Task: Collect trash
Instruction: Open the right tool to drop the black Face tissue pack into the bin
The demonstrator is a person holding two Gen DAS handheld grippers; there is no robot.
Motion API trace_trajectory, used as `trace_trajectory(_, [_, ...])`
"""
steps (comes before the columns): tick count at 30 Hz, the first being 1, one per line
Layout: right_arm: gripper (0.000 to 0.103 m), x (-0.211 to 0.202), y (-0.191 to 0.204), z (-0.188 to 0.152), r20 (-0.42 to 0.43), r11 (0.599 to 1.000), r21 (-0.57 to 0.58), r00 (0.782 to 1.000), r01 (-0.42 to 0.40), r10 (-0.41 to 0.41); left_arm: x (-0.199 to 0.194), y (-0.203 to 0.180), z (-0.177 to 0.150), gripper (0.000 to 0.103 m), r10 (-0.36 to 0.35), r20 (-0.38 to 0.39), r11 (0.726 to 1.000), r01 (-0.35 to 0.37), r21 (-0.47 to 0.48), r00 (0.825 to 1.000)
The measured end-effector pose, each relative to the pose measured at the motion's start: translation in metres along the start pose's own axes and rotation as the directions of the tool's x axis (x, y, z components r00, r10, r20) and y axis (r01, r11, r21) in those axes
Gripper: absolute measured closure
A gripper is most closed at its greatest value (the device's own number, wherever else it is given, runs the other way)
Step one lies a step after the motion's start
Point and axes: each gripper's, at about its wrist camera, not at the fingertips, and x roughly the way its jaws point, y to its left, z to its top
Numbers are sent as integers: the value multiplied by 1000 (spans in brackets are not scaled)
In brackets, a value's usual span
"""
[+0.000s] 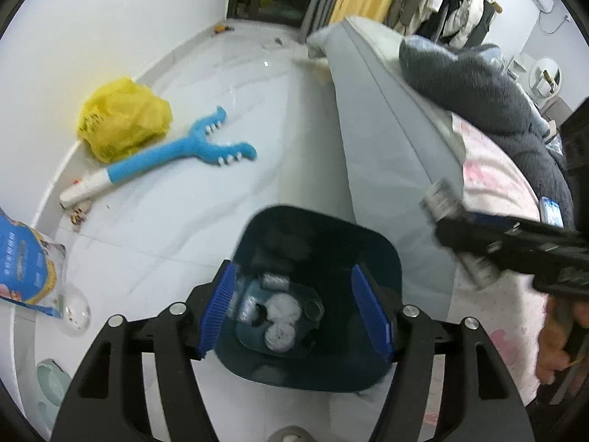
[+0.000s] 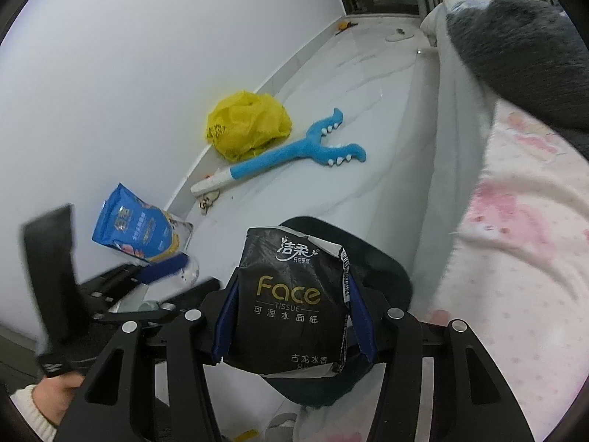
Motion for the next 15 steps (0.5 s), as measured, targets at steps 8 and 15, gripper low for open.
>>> trace_trajectory(8, [49,43,10,-1,-79,1000,-7,997,21,-22,-28,8,4,35,17,90,1000,-18,19,996])
trace_trajectory(15, [49,74,11,-6,-154,999,-4,987,52,-52,-49,5,7,35,11,161,999,-19,45,987])
